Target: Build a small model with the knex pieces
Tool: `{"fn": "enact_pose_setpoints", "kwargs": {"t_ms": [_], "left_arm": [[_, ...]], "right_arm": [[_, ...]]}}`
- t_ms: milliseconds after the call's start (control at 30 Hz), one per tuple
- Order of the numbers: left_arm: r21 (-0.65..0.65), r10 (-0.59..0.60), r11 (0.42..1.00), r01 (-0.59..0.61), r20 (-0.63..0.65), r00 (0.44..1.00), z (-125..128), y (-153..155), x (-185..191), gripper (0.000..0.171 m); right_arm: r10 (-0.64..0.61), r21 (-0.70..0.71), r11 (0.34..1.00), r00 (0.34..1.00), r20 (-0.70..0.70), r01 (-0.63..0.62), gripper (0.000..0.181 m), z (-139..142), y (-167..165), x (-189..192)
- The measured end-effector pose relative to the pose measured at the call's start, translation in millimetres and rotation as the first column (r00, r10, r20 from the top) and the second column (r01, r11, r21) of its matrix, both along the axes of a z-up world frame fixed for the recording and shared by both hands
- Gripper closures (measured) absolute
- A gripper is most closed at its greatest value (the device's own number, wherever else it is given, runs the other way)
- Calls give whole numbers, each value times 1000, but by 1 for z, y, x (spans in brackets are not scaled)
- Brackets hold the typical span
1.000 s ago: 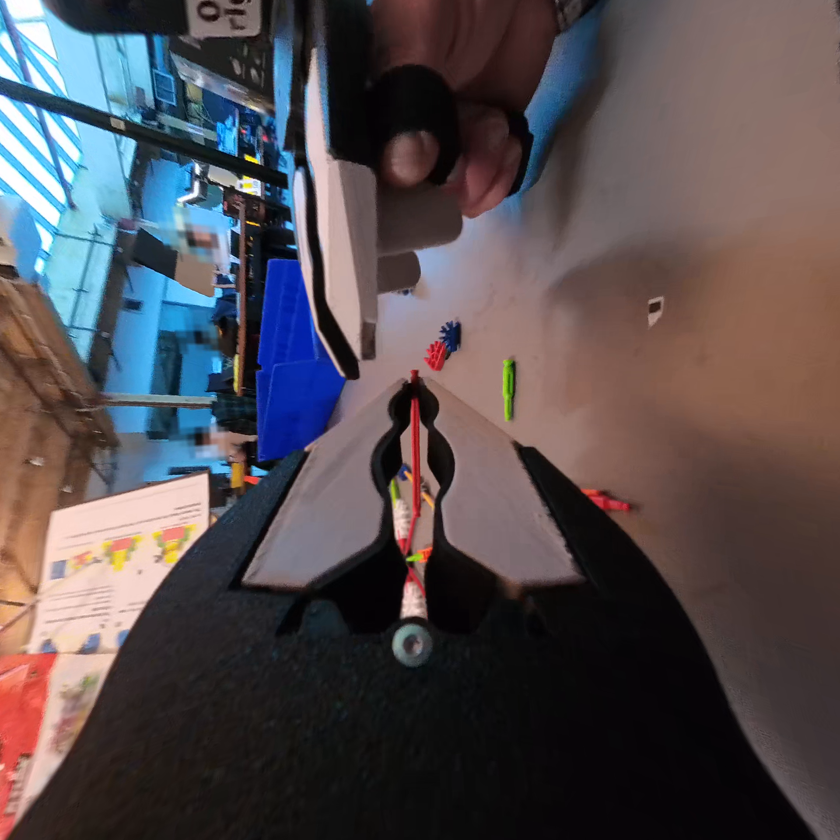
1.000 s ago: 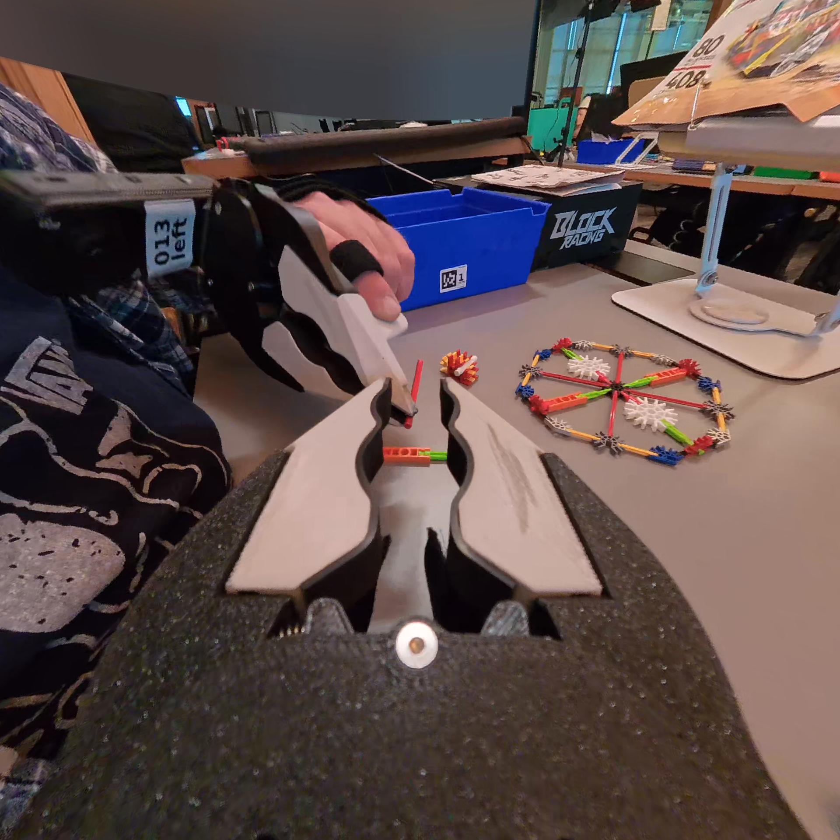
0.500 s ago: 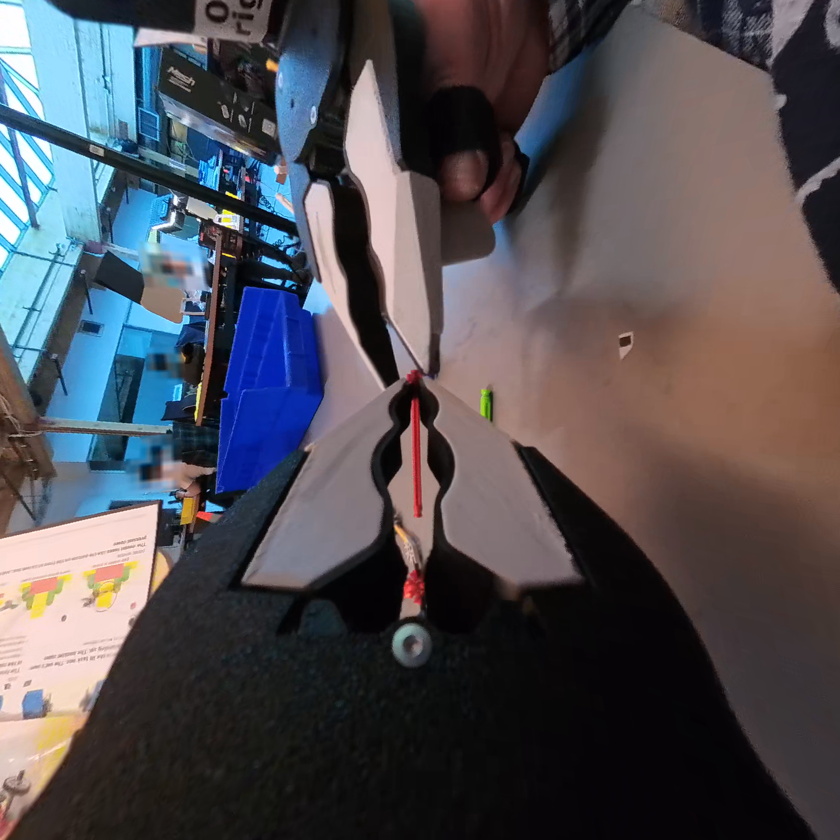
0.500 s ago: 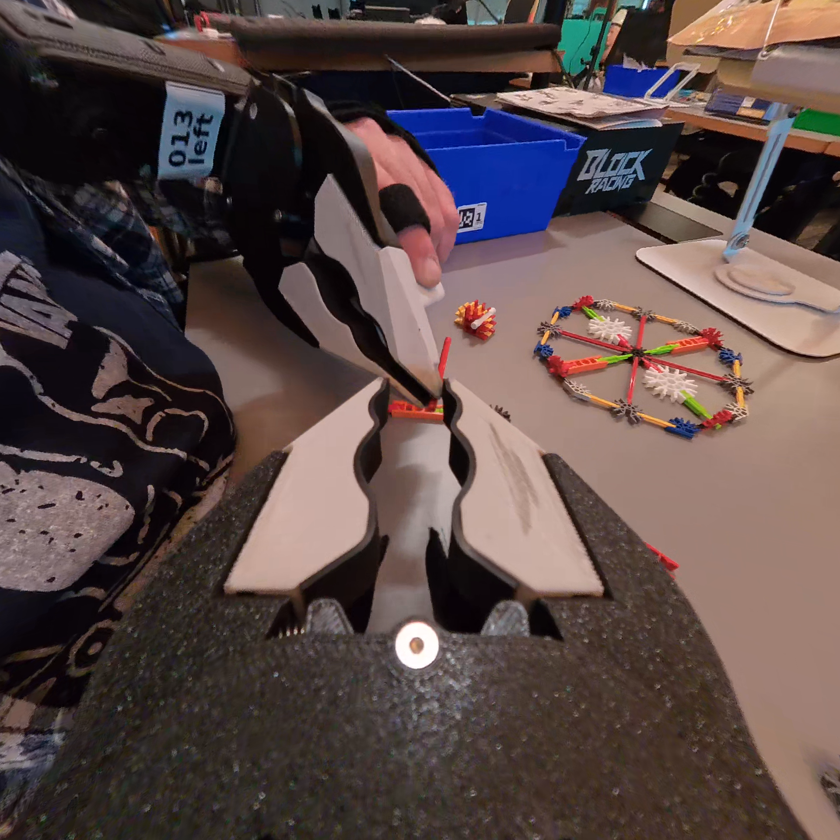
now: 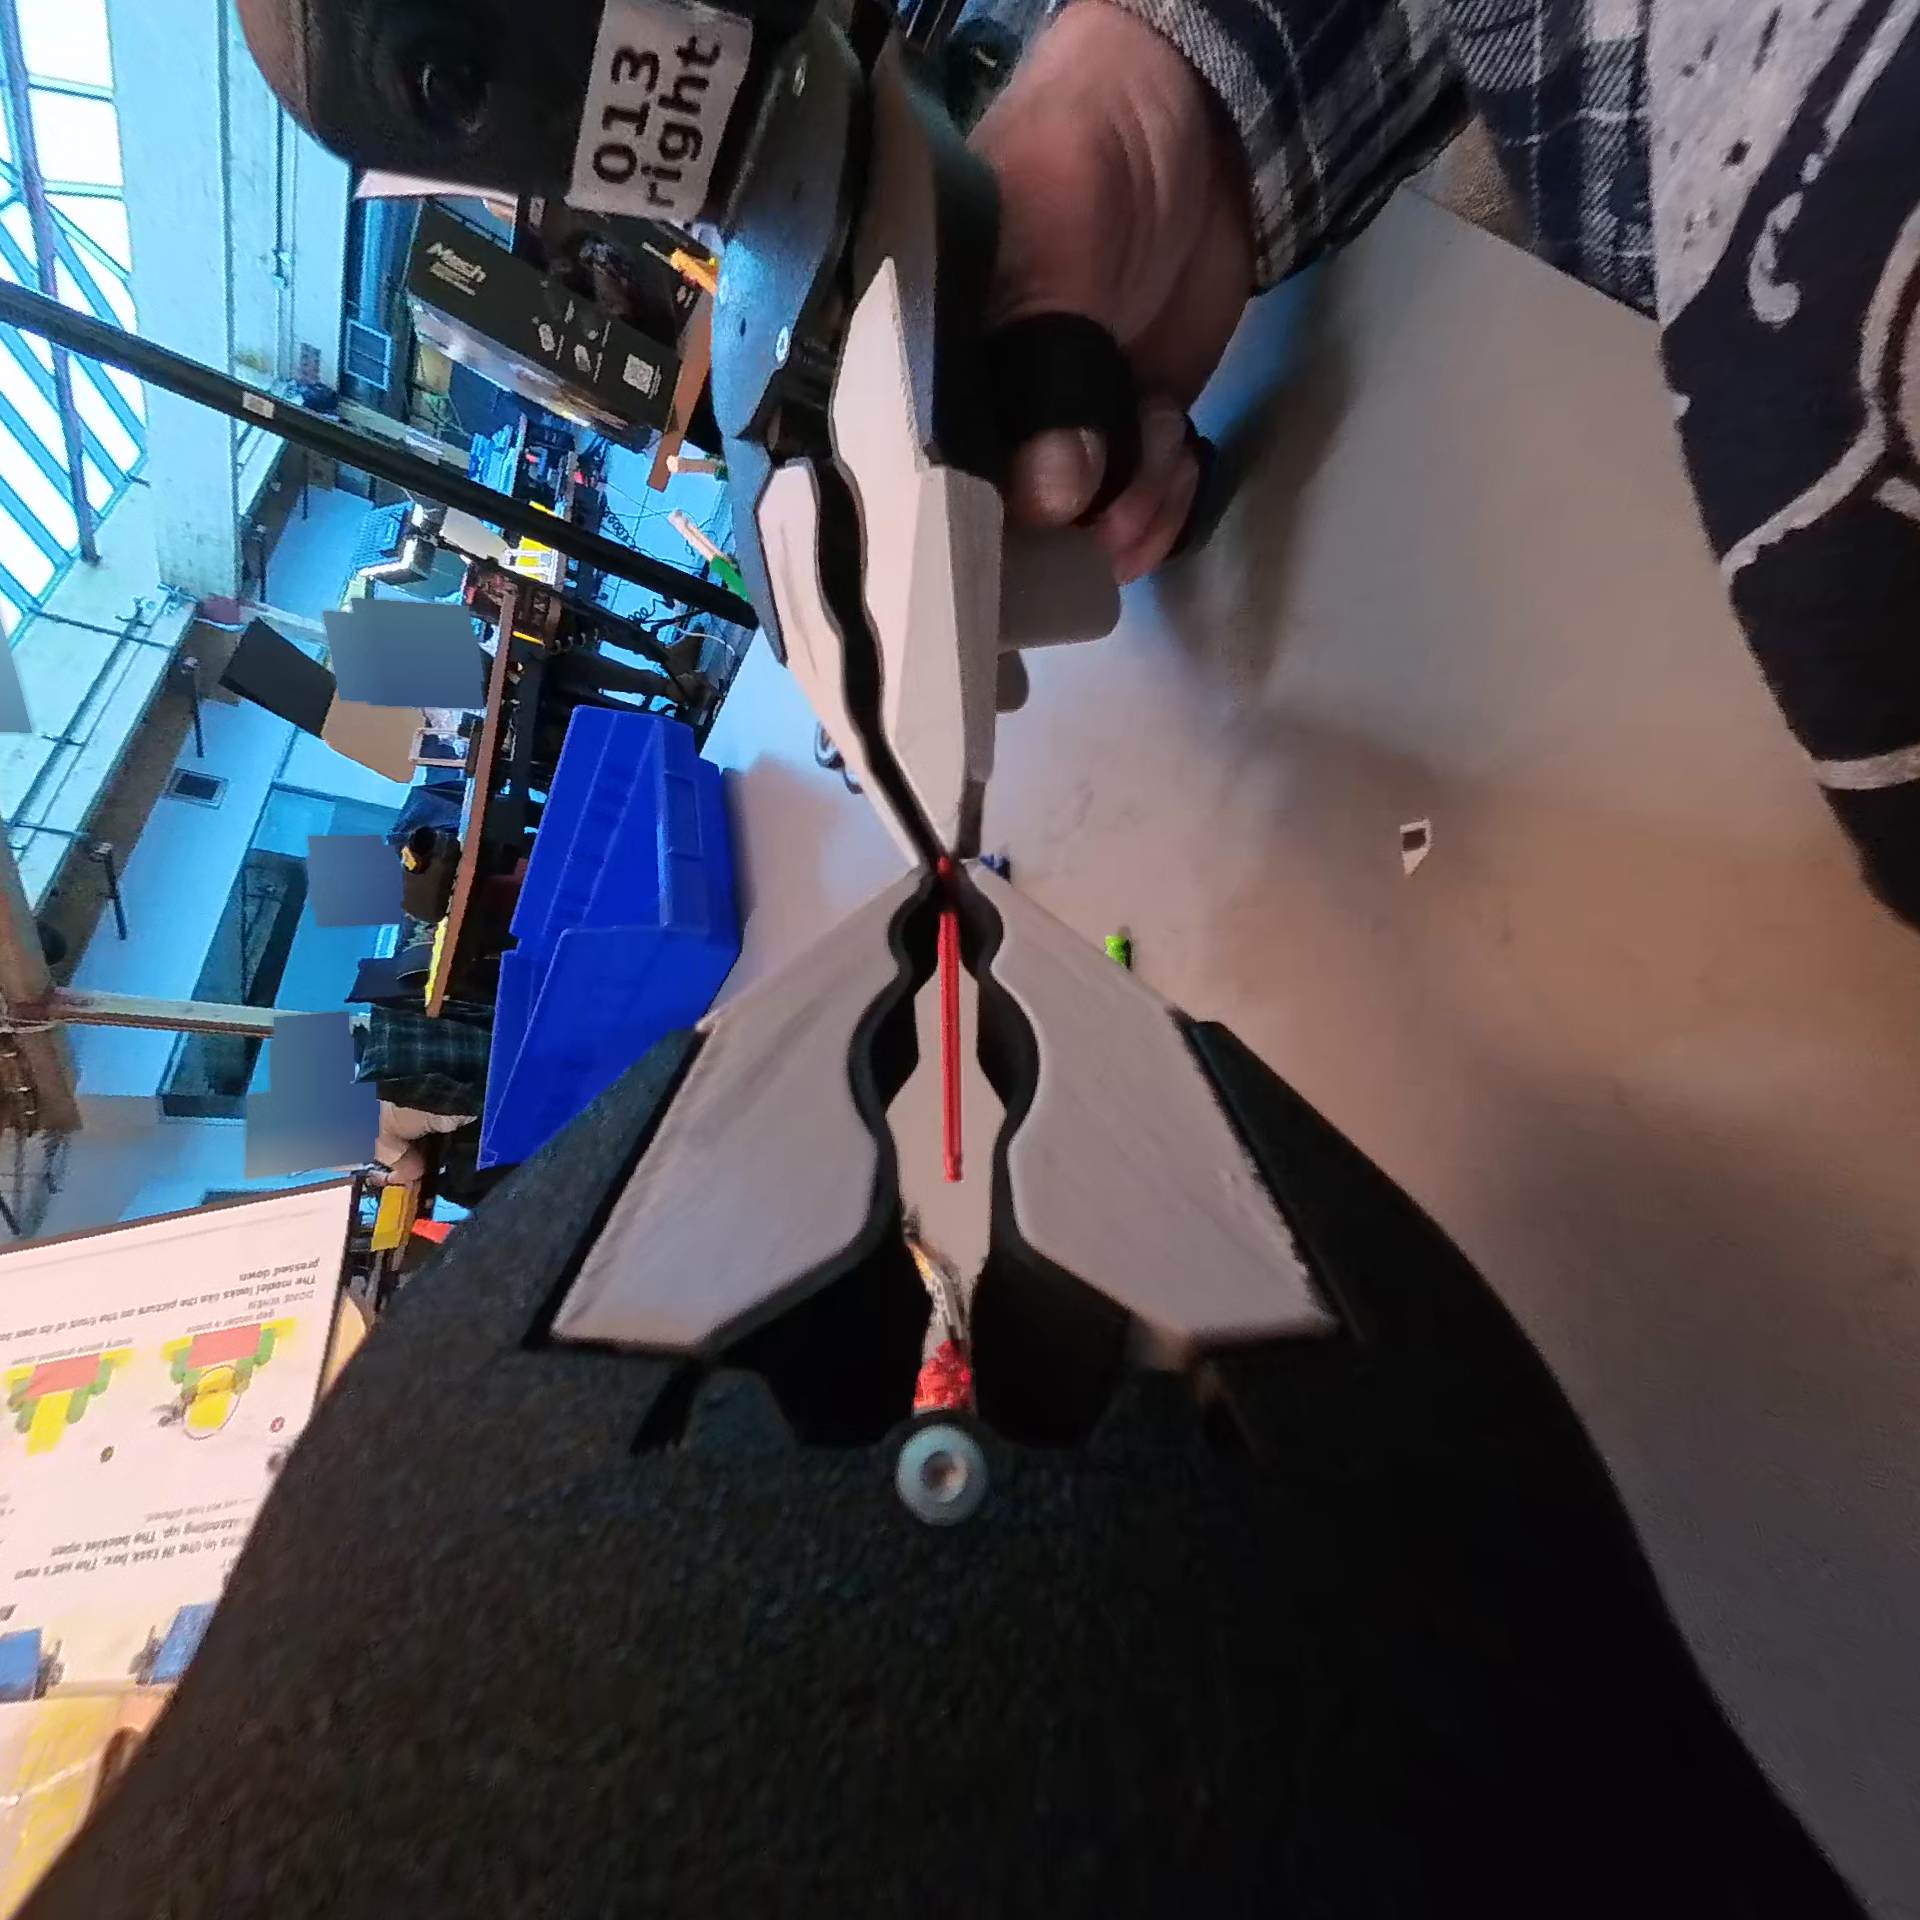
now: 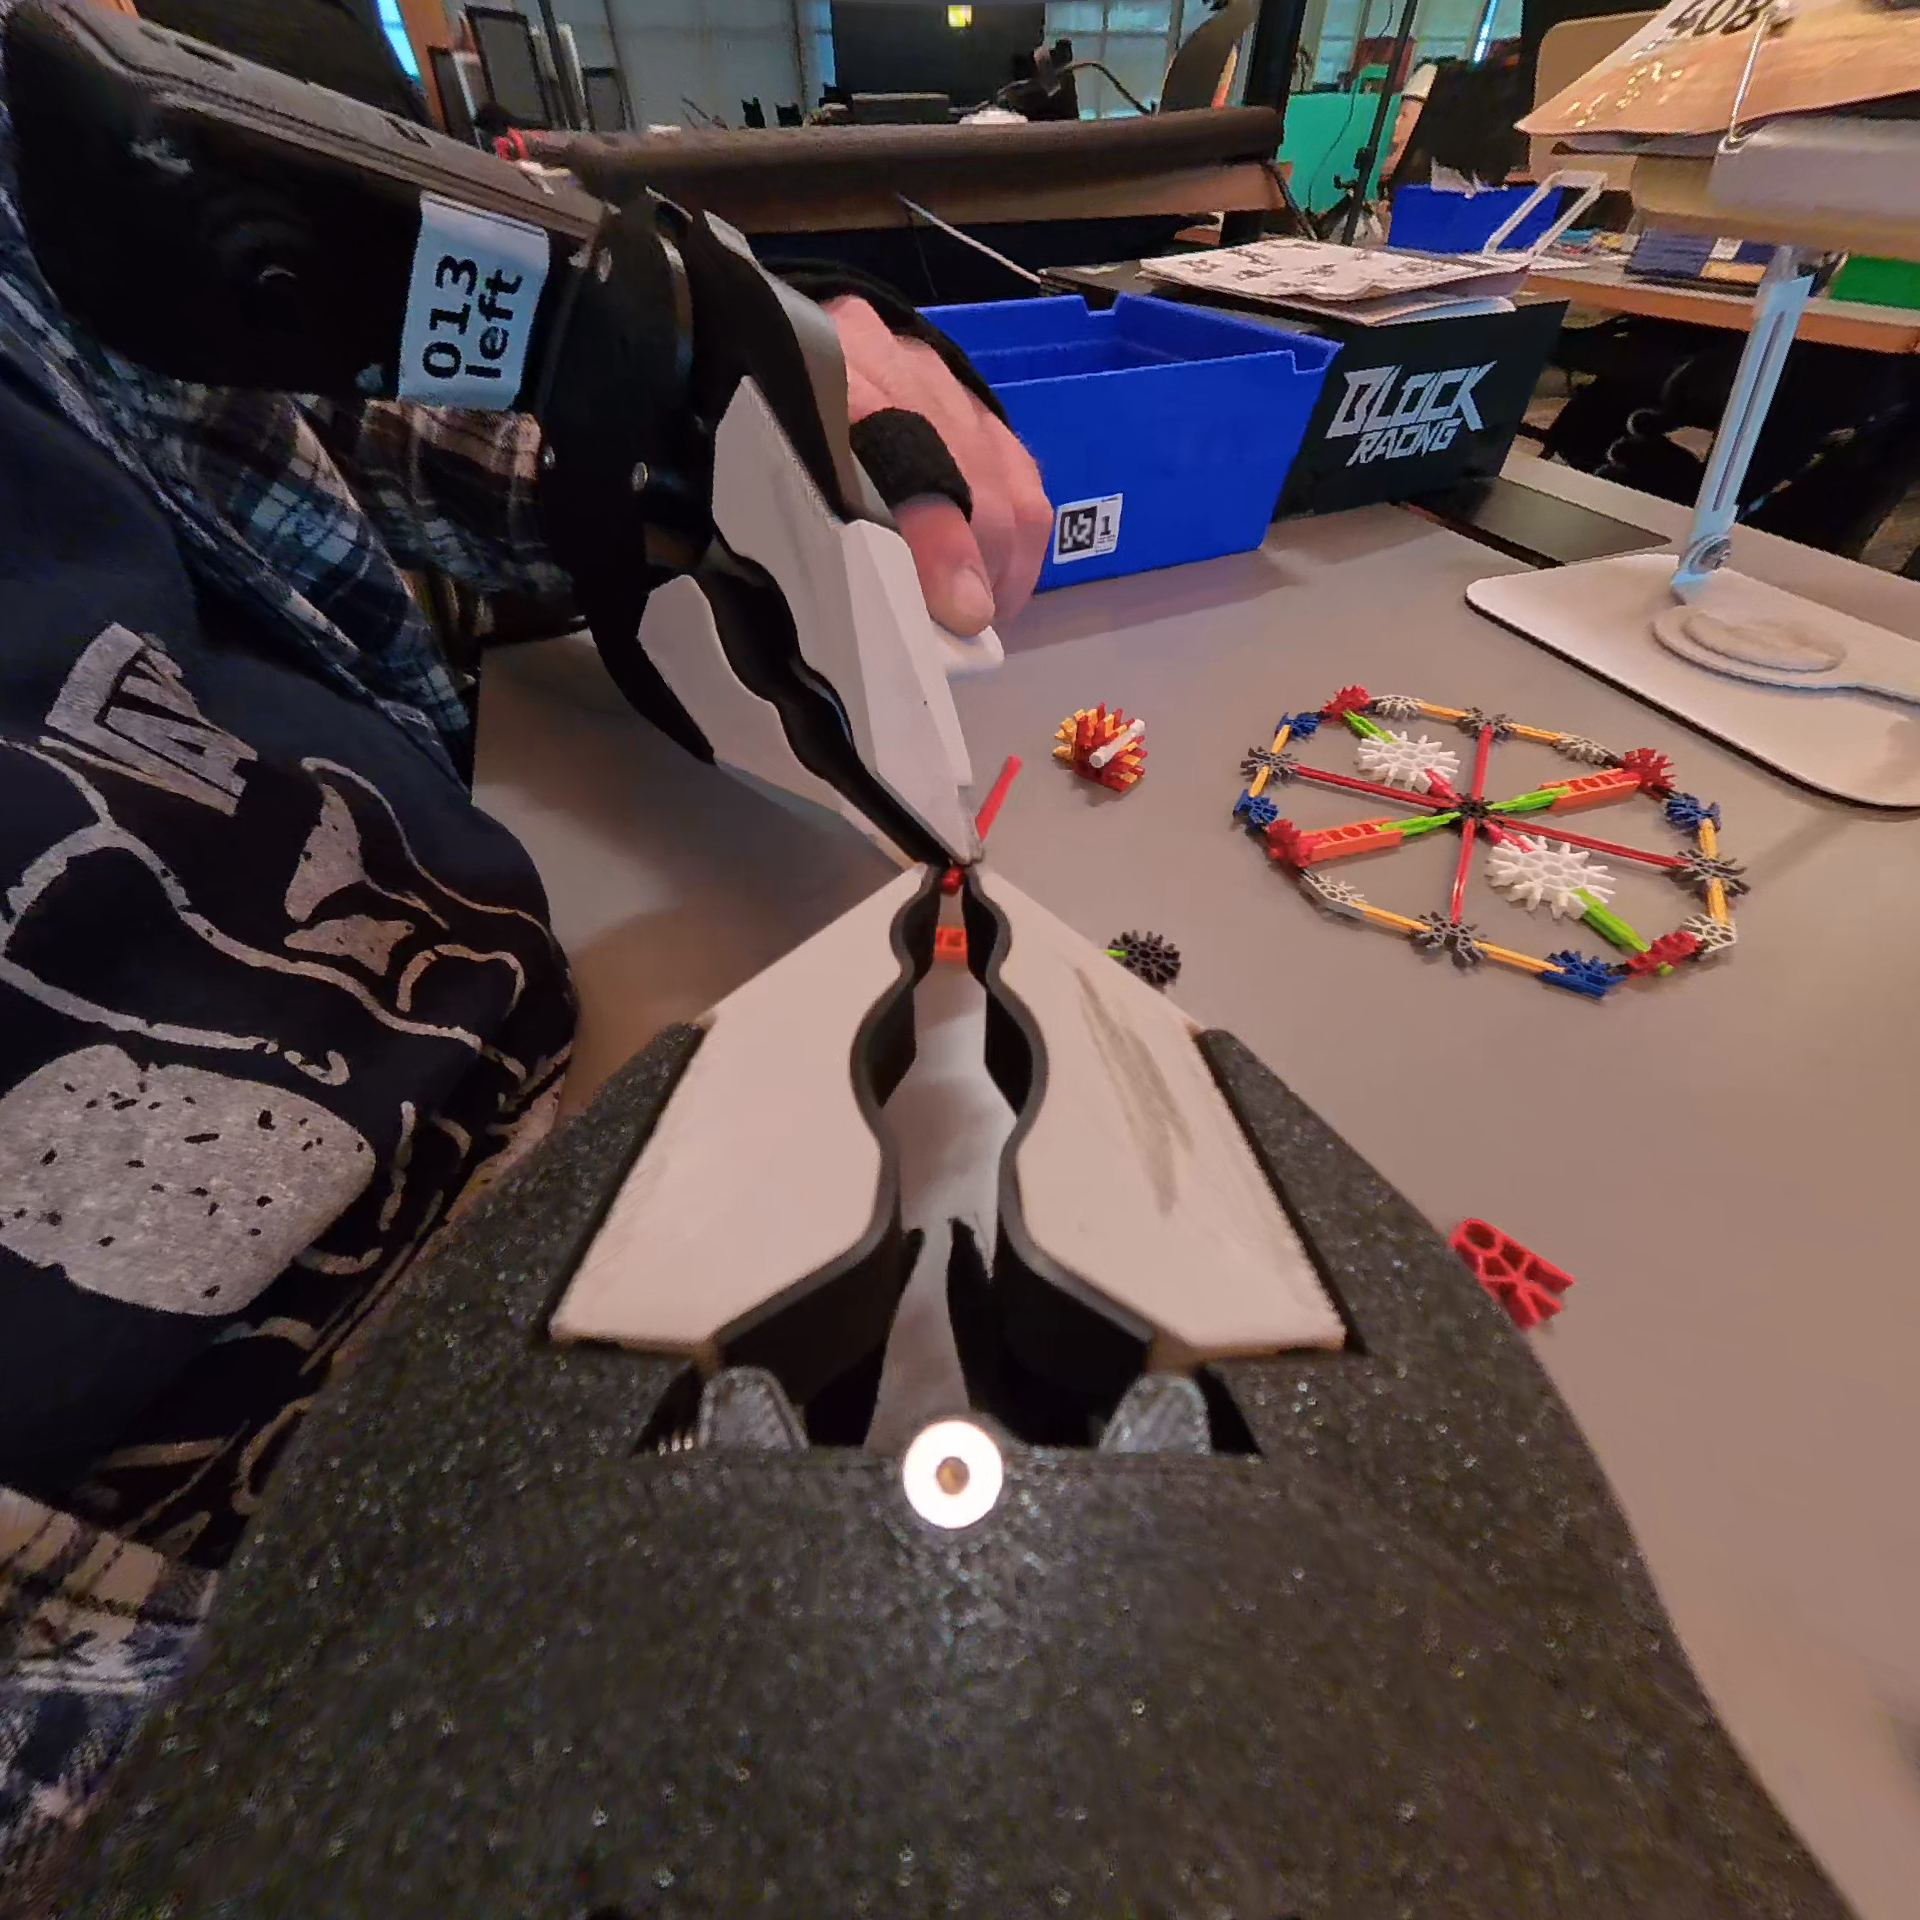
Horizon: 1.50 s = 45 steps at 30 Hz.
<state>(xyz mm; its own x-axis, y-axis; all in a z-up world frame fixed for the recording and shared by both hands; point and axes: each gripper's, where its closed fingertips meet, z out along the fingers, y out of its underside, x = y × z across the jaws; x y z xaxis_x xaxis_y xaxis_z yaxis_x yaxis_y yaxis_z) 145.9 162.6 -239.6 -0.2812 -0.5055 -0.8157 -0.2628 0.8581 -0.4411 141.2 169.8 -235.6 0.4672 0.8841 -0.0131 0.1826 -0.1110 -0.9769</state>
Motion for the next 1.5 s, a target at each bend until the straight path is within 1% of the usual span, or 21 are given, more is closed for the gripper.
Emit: {"fn": "enact_pose_setpoints", "kwargs": {"t_ms": [133, 233, 300, 400, 500, 567, 667, 767, 800, 867, 933, 1000, 1100, 1300, 1400, 1500], "left_arm": [[23, -8, 1000, 8, -2, 1000, 1, 0, 0, 171], [-3, -4, 1000, 4, 4, 1000, 2, 0, 0, 171], [-2, 6, 1000, -6, 5, 1000, 1, 3, 0, 170], [-35, 22, 999, -22, 1, 1000, -1, 5, -1, 170], [-49, 65, 997, -66, -26, 998, -7, 14, -6, 165], [-71, 93, 993, -95, -29, 995, -7, 21, -11, 160], [-96, 137, 985, -142, -52, 989, -7, 29, -19, 160], [-120, 194, 971, -208, -118, 974, -16, 38, -30, 156], [-143, 204, 964, -224, -141, 969, -19, 39, -33, 156], [-230, 239, 927, -296, -245, 940, -34, 40, -42, 154], [-273, 241, 902, -335, -327, 914, -50, 37, -50, 153], [-309, 255, 864, -397, -411, 875, -66, 37, -56, 152], [-389, 237, 818, -424, -444, 864, -72, 34, -57, 153], [-434, 229, 784, -443, -462, 857, -77, 22, -52, 160], [-468, 232, 757, -456, -460, 857, -77, 15, -48, 159], [-499, 233, 739, -453, -441, 866, -73, 10, -44, 154]], "right_arm": [[1, -13, 1000, 1000, -15, -1, 178, 1, 0, 0], [-1, -20, 1000, 1000, -26, 1, 179, 2, 0, 0], [-19, -20, 1000, 1000, -17, 19, 180, 1, 2, 0], [-43, -22, 999, 999, -3, 43, 180, -2, 5, 0], [-73, -19, 997, 997, 22, 74, 180, -6, 8, 2], [-99, -22, 995, 995, 25, 99, 180, -7, 10, 5], [-133, -17, 991, 990, 48, 134, 181, -10, 13, 8], [-178, -10, 984, 981, 77, 179, 180, -13, 18, 11], [-196, -10, 980, 977, 84, 198, 180, -14, 20, 13], [-223, -2, 974, 965, 137, 225, 180, -20, 22, 15], [-240, 12, 970, 953, 186, 242, 180, -26, 22, 15], [-256, 22, 966, 941, 223, 257, 181, -30, 22, 16], [-271, 38, 962, 927, 258, 271, 181, -34, 23, 15], [-303, 59, 952, 896, 323, 301, 181, -43, 22, 13], [-308, 69, 950, 888, 341, 303, 181, -44, 21, 12], [-317, 79, 948, 876, 365, 310, 180, -47, 21, 12]]}}
